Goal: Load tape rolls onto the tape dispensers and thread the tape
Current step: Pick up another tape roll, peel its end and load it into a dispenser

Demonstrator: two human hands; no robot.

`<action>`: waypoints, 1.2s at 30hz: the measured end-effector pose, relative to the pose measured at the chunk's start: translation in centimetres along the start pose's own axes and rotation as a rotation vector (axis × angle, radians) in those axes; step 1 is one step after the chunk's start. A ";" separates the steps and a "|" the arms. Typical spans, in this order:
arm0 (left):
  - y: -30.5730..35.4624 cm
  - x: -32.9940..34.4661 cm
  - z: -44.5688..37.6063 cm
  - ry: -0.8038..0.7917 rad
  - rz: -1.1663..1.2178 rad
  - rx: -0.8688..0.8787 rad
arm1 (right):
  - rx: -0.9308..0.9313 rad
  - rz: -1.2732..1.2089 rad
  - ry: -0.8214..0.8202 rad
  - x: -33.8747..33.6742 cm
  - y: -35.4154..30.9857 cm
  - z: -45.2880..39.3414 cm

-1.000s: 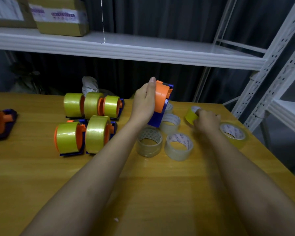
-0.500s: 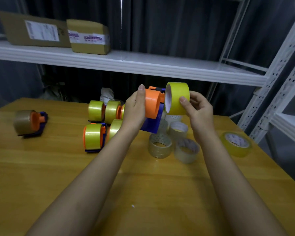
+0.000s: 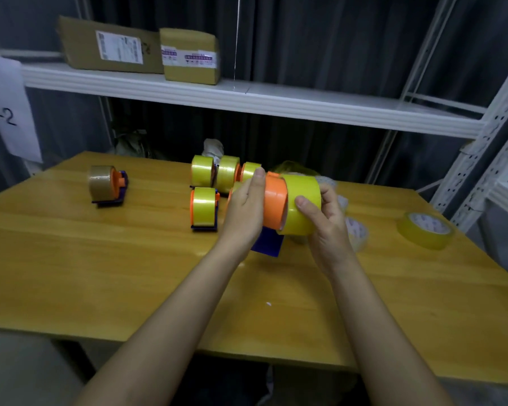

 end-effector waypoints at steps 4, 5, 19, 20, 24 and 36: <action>-1.1 -0.3 3.2 -0.074 0.081 -0.044 | -0.063 0.121 0.033 1.5 2.1 2.4; -1.5 -0.5 3.7 -0.094 0.102 -0.060 | -0.078 0.139 0.051 1.7 2.6 2.8; -6.1 -1.9 5.2 -0.288 0.201 -0.241 | -0.136 0.615 0.043 1.4 8.4 2.9; -6.3 -2.1 4.9 -0.306 0.186 -0.252 | -0.099 0.636 -0.004 1.2 8.3 2.6; -7.1 -3.4 3.5 -0.382 0.188 -0.305 | 0.004 0.530 -0.166 0.0 6.6 0.9; -8.7 -3.8 0.2 -0.387 0.006 -0.177 | -0.077 0.355 0.111 1.9 8.0 -1.7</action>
Point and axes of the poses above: each hand's wrist, its own z-axis away from the middle knuckle, its own x-axis out of the palm, y = z × x, the point moved 2 cm from there along -z, towards the middle knuckle, and after that the axes turned 12 degrees about x, right-handed, at the moved point
